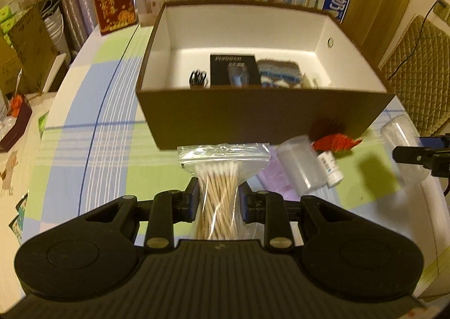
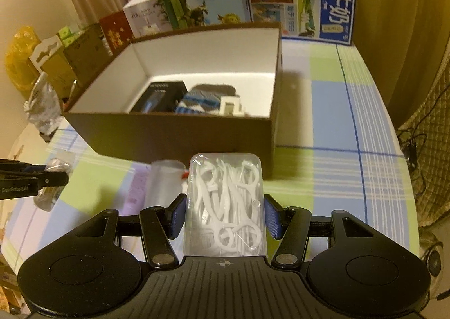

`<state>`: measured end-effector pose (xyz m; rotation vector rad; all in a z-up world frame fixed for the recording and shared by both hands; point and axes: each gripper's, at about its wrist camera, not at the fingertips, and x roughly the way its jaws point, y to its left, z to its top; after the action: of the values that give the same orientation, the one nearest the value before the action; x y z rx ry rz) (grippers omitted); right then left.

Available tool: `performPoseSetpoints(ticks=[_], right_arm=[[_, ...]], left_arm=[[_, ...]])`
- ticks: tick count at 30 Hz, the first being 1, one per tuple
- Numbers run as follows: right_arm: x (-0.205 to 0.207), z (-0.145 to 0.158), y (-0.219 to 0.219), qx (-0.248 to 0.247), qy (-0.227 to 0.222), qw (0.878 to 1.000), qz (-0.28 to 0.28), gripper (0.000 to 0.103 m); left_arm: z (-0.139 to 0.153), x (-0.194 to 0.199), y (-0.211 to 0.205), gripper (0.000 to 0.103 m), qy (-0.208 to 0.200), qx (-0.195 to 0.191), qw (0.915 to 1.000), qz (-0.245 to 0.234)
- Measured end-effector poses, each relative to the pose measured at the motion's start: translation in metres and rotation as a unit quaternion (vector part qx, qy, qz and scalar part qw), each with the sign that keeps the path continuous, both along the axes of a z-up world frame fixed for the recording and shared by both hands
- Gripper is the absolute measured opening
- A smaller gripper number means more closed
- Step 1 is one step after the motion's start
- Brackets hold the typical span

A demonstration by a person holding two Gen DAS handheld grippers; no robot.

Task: Organize objects
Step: 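Lift the floss box and cotton swab bag over the cardboard box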

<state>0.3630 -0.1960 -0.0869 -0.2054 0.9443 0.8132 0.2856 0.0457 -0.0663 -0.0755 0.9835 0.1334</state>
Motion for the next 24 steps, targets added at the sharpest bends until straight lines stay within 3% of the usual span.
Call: performPoseSetpoints(ticks=[13,24], right_arm=[[0.023,0.035,0.033,0.051,-0.016,0.998,0.017,0.054],[0.056,0.050,0.085,0.075,-0.024,0.997,0.013,0.054]], left_arm=[[0.040,0.039,-0.010,0.023,-0.054,0.004,0.9979,-0.036],[0.047,0.101,-0.008,0.023,-0.064,0.009,0.9967,-0.050]])
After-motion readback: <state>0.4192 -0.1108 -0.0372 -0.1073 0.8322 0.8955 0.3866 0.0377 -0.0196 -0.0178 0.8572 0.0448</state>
